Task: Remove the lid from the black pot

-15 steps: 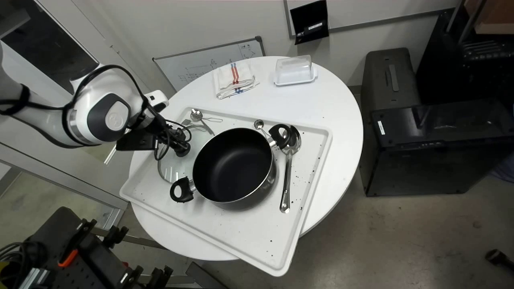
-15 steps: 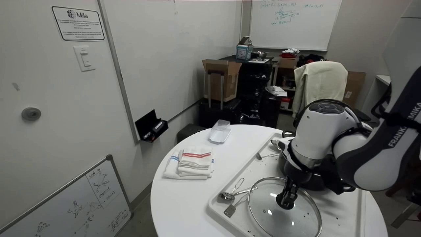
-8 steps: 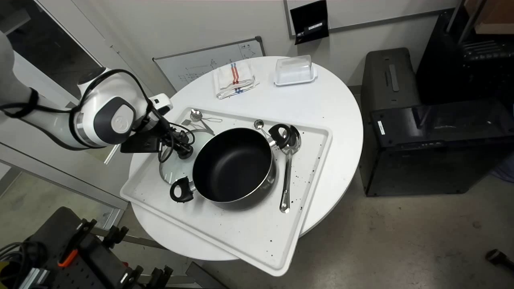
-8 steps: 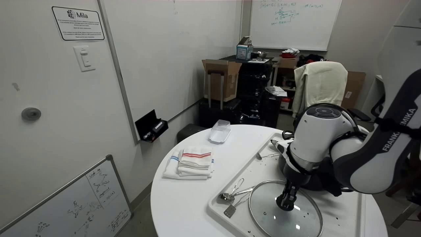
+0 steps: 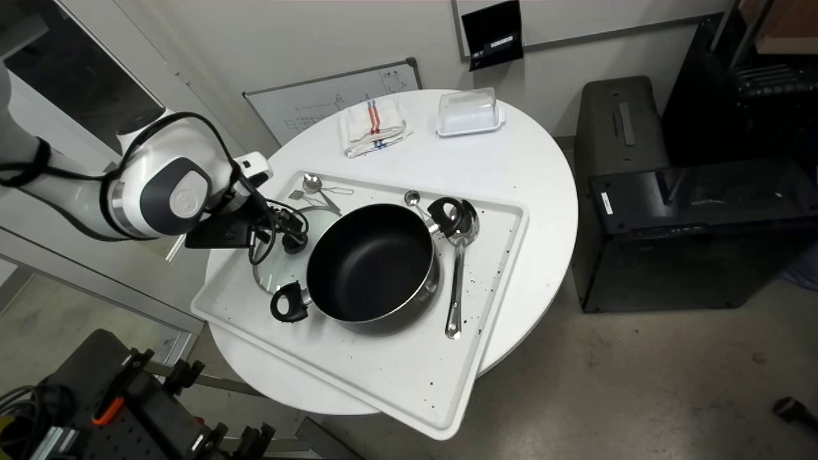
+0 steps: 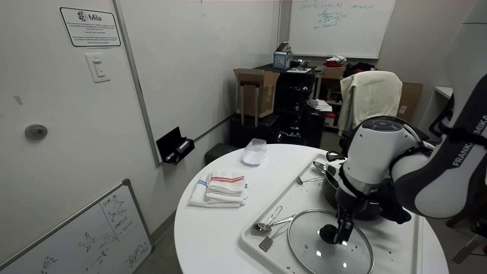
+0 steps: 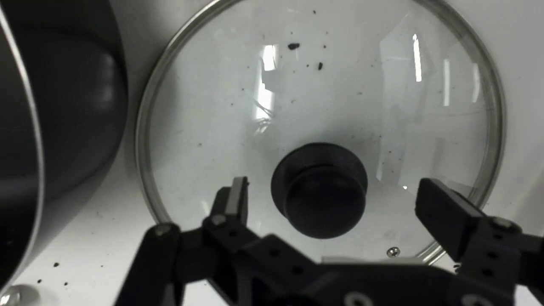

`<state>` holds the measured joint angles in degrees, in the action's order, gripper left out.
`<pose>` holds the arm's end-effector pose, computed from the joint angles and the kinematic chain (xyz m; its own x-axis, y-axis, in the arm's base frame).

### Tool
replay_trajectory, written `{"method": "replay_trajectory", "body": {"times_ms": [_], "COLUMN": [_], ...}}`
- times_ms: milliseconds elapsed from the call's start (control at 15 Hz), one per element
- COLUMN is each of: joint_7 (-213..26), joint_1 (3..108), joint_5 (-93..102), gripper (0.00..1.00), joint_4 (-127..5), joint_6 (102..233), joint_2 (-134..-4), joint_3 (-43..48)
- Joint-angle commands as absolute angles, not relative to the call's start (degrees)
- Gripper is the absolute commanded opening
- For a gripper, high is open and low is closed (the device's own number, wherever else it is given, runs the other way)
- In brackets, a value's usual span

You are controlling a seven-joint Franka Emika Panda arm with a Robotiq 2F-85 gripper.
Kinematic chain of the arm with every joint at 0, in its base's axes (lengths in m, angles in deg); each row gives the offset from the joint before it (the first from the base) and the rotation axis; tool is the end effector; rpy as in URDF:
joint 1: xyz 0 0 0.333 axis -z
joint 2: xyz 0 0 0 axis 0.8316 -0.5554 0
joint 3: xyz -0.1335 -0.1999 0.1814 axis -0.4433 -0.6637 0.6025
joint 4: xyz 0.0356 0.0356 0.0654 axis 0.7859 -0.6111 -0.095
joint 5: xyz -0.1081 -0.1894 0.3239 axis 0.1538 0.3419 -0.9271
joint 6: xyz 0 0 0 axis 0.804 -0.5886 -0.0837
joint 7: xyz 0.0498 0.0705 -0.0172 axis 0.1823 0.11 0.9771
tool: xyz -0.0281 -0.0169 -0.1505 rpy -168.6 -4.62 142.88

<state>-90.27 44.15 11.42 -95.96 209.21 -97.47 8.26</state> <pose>0.4869 0.1333 -0.0227 0.9275 0.3654 0.0796 0.3662 -0.9305 0.0049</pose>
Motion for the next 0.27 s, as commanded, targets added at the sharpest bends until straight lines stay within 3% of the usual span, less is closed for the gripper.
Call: {"method": "replay_trajectory", "body": {"times_ms": [0, 200], "joint_7": [-85.33, -82.15], "joint_1": [50.77, 57.37], "joint_5": [10.79, 10.08], "gripper": [1.0, 1.0], "joint_4": [-103.21, -107.99], "joint_6": [207.68, 206.26], "joint_2": [-90.44, -85.58], "joint_3": [13.53, 19.26]}}
